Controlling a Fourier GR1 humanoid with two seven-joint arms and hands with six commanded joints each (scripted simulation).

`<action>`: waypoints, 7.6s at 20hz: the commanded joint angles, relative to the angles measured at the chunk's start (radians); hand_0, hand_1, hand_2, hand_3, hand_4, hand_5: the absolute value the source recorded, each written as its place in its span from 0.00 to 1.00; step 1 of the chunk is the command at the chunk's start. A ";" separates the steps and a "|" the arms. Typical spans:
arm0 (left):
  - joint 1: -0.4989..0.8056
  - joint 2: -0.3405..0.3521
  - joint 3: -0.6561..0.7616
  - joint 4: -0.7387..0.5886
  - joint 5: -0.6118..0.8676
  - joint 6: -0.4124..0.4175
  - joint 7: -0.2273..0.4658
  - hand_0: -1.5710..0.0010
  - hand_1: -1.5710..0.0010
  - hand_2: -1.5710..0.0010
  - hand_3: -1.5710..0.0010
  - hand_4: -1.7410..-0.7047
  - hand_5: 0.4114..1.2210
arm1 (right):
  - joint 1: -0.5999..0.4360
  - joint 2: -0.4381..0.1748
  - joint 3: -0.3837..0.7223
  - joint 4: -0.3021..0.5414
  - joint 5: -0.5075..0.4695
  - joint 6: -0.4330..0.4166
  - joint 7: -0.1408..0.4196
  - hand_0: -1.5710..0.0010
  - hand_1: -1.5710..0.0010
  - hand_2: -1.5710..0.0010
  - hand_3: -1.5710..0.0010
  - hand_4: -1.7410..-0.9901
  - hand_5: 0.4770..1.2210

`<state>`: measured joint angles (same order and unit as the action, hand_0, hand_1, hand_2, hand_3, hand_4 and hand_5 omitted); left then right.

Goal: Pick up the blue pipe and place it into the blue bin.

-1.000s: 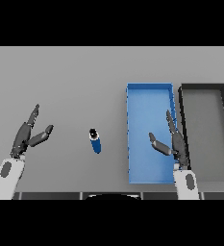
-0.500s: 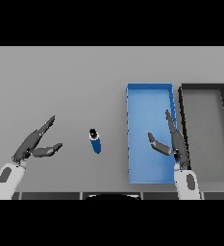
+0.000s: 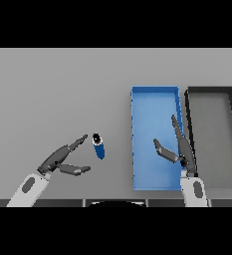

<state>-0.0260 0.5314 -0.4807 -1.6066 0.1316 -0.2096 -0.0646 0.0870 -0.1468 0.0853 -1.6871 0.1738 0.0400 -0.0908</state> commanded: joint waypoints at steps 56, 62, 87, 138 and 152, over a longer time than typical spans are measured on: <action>-0.201 -0.454 -0.024 0.024 -0.118 -0.008 -0.017 0.00 0.00 0.00 0.00 0.26 1.00 | 0.183 0.037 0.029 -0.206 0.134 -0.125 0.016 1.00 1.00 0.99 1.00 0.74 0.22; -0.210 -0.475 -0.001 0.010 -0.127 -0.035 0.014 0.00 0.00 0.00 0.00 0.26 1.00 | 0.102 -0.060 0.034 -0.366 -0.250 0.157 0.142 1.00 0.98 0.92 1.00 0.69 0.17; -0.174 -0.537 0.077 0.020 -0.222 -0.149 0.024 0.00 0.00 0.00 0.00 0.27 1.00 | -0.635 -0.040 0.300 -0.189 -0.401 0.376 0.615 0.96 0.93 0.89 0.97 0.72 0.03; -0.166 -0.571 0.140 0.022 -0.323 -0.235 0.184 1.00 1.00 1.00 1.00 0.81 0.03 | -1.111 -0.069 0.023 -0.037 -0.734 0.064 0.621 0.00 0.00 0.00 0.00 0.00 1.00; -0.157 -0.538 0.142 0.010 -0.332 -0.241 0.147 1.00 1.00 1.00 1.00 0.84 0.01 | -0.825 -0.235 -0.181 0.086 -0.602 0.073 0.684 0.00 0.00 0.00 0.00 0.00 1.00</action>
<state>-0.1822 -0.0070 -0.3380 -1.5963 -0.2002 -0.4509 0.0813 -0.7358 -0.3809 -0.0955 -1.6009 -0.4288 0.1153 0.5957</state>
